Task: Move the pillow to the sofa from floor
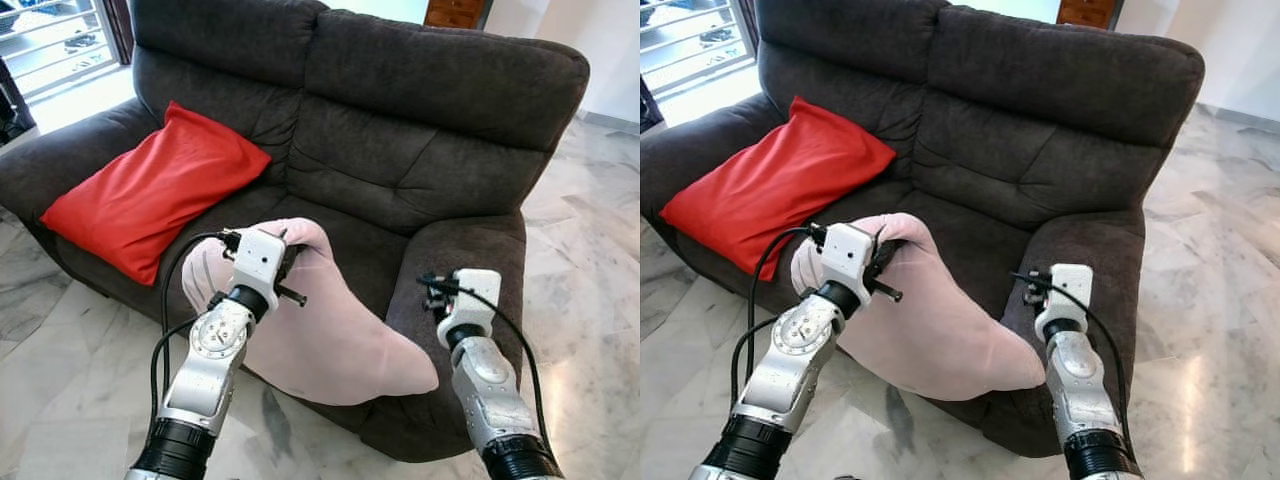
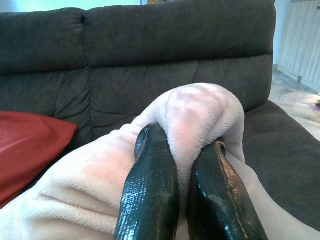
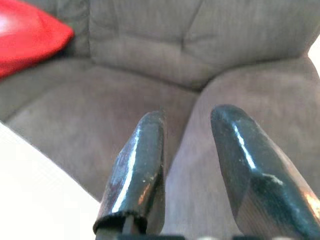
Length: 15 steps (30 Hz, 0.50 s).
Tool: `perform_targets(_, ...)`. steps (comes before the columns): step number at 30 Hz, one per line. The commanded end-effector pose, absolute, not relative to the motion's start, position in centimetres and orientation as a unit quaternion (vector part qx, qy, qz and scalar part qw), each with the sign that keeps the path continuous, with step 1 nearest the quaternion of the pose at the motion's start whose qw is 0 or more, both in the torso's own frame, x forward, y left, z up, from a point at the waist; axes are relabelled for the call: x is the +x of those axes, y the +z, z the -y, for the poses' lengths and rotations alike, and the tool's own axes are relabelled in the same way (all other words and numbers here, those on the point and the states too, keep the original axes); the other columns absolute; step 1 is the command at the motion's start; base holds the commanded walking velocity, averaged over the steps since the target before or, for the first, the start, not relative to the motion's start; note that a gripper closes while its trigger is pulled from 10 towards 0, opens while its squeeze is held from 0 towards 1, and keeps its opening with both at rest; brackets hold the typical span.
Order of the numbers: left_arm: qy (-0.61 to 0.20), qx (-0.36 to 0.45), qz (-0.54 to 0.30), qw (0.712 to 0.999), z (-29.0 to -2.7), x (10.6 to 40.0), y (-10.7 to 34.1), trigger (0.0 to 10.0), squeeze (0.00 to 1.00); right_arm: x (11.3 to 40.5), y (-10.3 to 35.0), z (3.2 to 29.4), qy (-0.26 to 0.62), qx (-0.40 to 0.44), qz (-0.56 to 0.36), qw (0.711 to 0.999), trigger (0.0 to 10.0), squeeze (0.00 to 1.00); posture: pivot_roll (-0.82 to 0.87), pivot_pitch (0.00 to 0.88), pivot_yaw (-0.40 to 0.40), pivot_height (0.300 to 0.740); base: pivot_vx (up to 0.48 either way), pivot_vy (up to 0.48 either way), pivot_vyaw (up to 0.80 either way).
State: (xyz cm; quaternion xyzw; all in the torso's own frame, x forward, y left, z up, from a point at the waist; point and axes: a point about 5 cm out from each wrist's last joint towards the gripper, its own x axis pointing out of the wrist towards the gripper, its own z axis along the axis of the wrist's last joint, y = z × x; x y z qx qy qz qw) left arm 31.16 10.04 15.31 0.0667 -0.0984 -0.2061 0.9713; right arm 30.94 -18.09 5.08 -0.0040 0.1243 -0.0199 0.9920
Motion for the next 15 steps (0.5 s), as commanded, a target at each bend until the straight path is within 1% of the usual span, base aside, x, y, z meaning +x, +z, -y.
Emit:
perform_targets(1, -0.211, 0.062, 0.141, 0.965, -9.7, 31.0, 17.3, 10.0, 0.00, 30.6, 3.9, 18.6, -0.020, -0.020, -0.170, 0.985, 10.0, 0.00, 0.04, 0.000, -0.056, 0.740, 0.000, 0.000, 0.00)
perform_targets(8, -0.211, 0.062, 0.137, 0.966, -9.8, 30.8, 17.1, 10.0, 0.00, 30.1, 2.5, 19.3, 0.015, -0.060, -0.237, 0.969, 10.0, 0.00, 0.04, 0.000, -0.059, 0.740, 0.000, 0.000, 0.00)
perform_targets(12, -0.211, 0.062, 0.136, 0.966, -9.8, 30.8, 17.1, 10.0, 0.00, 30.5, 2.7, 20.1, 0.003, -0.063, -0.238, 0.969, 10.0, 0.00, 0.04, 0.000, -0.060, 0.740, 0.000, 0.000, 0.00)
perform_targets(13, -0.211, 0.062, 0.135, 0.966, -9.8, 30.7, 17.1, 10.0, 0.00, 30.6, 2.7, 20.7, -0.025, -0.049, -0.251, 0.966, 10.0, 0.00, 0.04, 0.000, -0.059, 0.740, 0.000, 0.000, 0.00)
perform_targets(15, -0.211, 0.062, 0.135, 0.966, -9.8, 30.7, 17.0, 10.0, 0.00, 30.6, 2.7, 21.1, -0.045, -0.031, -0.262, 0.964, 10.0, 0.00, 0.04, 0.000, -0.059, 0.740, 0.000, 0.000, 0.00)
